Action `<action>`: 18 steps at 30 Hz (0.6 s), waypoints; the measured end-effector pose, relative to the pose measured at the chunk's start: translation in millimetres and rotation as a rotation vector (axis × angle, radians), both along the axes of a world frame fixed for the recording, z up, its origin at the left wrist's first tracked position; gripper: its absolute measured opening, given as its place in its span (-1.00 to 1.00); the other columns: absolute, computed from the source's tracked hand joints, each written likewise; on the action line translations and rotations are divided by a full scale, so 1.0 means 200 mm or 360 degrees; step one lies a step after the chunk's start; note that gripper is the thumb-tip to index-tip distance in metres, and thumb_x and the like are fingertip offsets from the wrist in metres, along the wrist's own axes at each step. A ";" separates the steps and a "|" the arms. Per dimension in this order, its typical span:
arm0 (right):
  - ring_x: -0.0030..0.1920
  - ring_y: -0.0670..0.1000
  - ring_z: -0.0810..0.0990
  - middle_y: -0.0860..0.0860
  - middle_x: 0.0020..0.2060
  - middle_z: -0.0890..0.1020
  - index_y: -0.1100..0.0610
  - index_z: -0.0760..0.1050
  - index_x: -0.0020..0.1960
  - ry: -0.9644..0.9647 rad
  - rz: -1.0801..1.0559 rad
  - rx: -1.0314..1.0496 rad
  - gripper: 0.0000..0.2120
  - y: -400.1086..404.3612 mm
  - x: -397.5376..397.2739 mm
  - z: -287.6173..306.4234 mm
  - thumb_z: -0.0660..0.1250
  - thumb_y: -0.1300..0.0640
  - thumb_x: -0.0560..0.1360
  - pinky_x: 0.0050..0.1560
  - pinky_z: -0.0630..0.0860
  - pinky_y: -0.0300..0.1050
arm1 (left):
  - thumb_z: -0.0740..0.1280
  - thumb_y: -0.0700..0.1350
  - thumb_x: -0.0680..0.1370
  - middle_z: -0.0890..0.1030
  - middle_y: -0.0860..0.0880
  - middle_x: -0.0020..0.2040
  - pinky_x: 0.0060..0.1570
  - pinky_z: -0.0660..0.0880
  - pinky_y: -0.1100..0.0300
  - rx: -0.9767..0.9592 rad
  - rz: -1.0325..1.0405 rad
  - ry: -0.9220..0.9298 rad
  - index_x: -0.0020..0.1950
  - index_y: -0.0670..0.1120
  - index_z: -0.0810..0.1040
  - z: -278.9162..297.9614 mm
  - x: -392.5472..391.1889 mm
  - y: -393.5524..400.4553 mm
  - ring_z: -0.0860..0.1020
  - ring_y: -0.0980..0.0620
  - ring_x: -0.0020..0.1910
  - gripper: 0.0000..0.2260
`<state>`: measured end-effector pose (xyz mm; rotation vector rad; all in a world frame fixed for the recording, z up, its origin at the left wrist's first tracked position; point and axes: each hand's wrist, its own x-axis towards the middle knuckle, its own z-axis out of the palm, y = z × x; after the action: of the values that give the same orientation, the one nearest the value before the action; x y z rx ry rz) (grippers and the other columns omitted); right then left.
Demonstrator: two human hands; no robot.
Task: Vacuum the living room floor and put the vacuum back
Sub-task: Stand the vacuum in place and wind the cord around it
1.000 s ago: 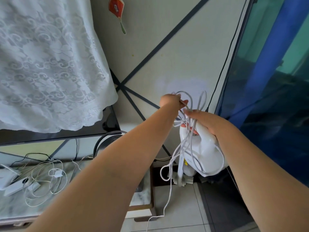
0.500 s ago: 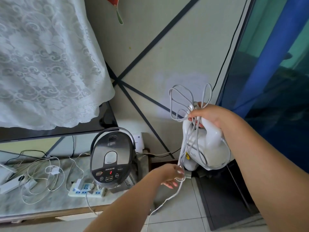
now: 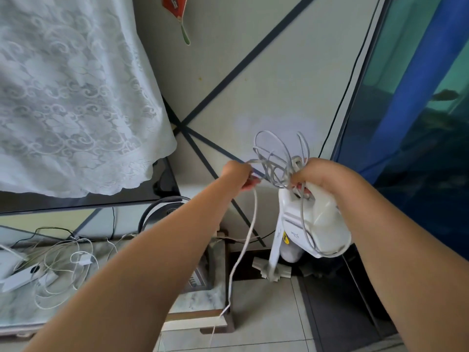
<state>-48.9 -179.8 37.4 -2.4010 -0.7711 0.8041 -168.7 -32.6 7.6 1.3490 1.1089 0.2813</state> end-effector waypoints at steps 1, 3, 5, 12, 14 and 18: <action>-0.23 0.07 0.55 0.12 -0.26 0.61 0.28 0.61 -0.17 -0.0022 0.0025 -0.0005 -0.85 0.02 -0.01 0.00 0.47 0.19 0.36 -0.21 0.42 -0.16 | 0.19 -0.22 0.65 0.52 -0.13 -0.53 -0.54 0.51 0.20 -0.0099 0.0016 -0.0083 -0.19 -0.23 0.43 0.06 0.04 -0.03 0.56 -0.03 -0.53 -0.77; -0.16 0.07 0.58 0.14 -0.17 0.64 0.29 0.63 -0.05 0.0112 0.0089 0.0094 -0.80 0.02 -0.02 0.00 0.48 0.20 0.37 -0.08 0.48 -0.10 | 0.11 -0.27 0.65 0.53 -0.19 -0.46 -0.49 0.57 0.15 -0.0216 0.0011 -0.0205 -0.17 -0.24 0.41 0.14 0.09 -0.10 0.56 -0.06 -0.57 -0.78; -0.18 0.03 0.60 0.09 -0.14 0.67 0.20 0.61 0.01 0.0372 0.0153 0.0281 -0.77 0.00 -0.02 0.00 0.47 0.08 0.44 -0.09 0.53 -0.08 | 0.06 -0.31 0.65 0.55 -0.24 -0.31 -0.39 0.62 0.09 -0.0267 0.0018 -0.0296 -0.11 -0.26 0.40 0.17 0.11 -0.14 0.59 -0.10 -0.48 -0.81; -0.33 -0.08 0.52 -0.06 -0.43 0.59 0.11 0.45 -0.17 0.0285 0.0229 0.0210 -0.85 0.03 -0.05 0.01 0.39 0.24 0.51 -0.36 0.46 -0.33 | 0.02 -0.33 0.64 0.55 -0.28 -0.28 -0.52 0.58 0.12 -0.0541 0.0017 -0.0489 -0.12 -0.29 0.38 0.26 0.19 -0.25 0.57 -0.13 -0.53 -0.79; -0.40 -0.10 0.49 -0.07 -0.47 0.54 0.09 0.36 -0.21 0.0119 0.0249 0.0162 -0.79 0.07 -0.06 0.00 0.35 0.27 0.48 -0.36 0.46 -0.33 | 0.02 -0.34 0.64 0.55 -0.28 -0.37 -0.57 0.55 0.12 -0.0485 -0.0019 -0.0485 -0.14 -0.31 0.38 0.29 0.19 -0.27 0.55 -0.10 -0.60 -0.78; -0.08 0.08 0.56 0.09 -0.13 0.53 0.22 0.53 0.04 -0.0229 0.0214 -0.0262 -0.84 0.09 -0.09 0.03 0.25 0.16 0.55 0.03 0.51 -0.09 | 0.16 -0.27 0.65 0.63 -0.26 -0.15 -0.28 0.63 0.15 -0.0476 -0.0382 -0.0527 0.08 -0.31 0.44 0.19 0.02 -0.16 0.66 -0.07 -0.32 -0.87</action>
<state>-67.2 -161.4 43.5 -2.5981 -0.9662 0.7799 -165.1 -64.0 45.8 1.1064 0.6743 0.1474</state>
